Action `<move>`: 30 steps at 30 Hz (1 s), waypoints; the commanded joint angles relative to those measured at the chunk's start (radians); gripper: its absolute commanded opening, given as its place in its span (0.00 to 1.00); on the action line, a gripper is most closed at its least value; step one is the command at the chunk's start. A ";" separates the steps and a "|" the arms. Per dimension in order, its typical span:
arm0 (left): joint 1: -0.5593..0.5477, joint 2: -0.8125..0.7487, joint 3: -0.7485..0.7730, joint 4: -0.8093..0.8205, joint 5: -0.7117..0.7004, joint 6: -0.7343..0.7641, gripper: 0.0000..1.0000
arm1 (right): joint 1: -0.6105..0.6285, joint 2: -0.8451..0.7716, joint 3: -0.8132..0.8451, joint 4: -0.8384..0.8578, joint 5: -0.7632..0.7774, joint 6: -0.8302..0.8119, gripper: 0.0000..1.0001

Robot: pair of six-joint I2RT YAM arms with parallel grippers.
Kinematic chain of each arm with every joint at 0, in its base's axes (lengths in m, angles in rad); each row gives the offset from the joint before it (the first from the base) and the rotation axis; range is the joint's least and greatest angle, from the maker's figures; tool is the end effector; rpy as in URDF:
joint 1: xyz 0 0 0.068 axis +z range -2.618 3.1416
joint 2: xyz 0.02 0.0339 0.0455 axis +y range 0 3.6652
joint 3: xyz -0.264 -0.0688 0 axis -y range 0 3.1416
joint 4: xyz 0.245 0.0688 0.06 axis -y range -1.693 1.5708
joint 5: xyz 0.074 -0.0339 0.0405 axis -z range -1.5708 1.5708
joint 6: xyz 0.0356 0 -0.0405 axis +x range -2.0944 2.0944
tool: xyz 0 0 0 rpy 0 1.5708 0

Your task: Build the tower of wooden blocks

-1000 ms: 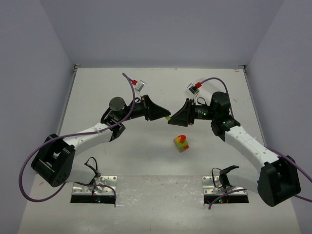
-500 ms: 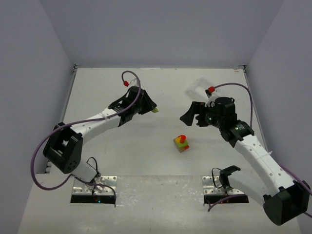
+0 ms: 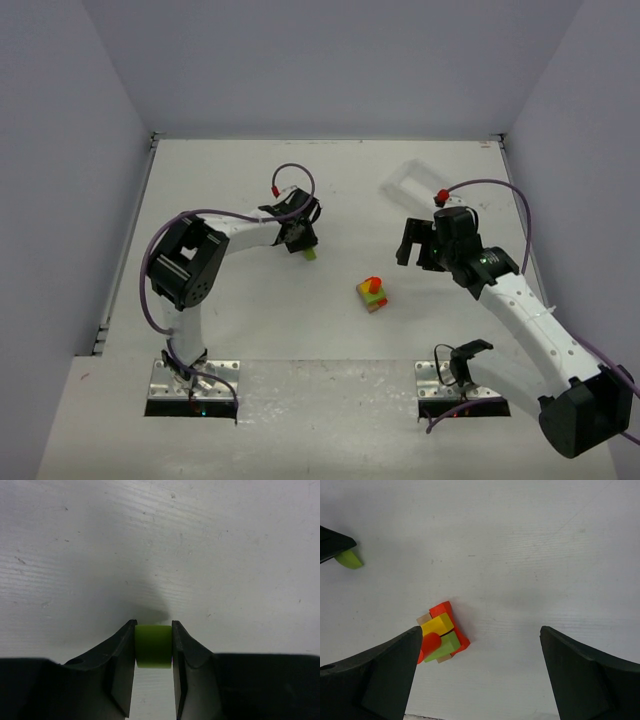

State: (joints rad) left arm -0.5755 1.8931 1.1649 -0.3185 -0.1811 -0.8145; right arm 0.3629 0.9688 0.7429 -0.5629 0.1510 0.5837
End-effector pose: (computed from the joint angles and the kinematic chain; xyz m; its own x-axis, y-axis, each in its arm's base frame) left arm 0.3231 -0.2020 0.1512 -0.8328 -0.3126 -0.4568 -0.2128 0.9427 -0.2570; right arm 0.1886 0.0659 0.2572 -0.6923 0.3199 -0.6468 0.1554 0.9414 0.2993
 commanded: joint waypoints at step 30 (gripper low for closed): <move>0.206 -0.781 -0.285 -0.134 -0.433 -0.017 1.00 | 0.430 0.718 0.546 0.151 0.113 -0.111 0.99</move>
State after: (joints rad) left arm -0.4370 1.1232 1.0099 -0.4012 -0.5781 -0.7711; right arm 0.7478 1.5322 1.1442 -0.4702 0.1774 0.4319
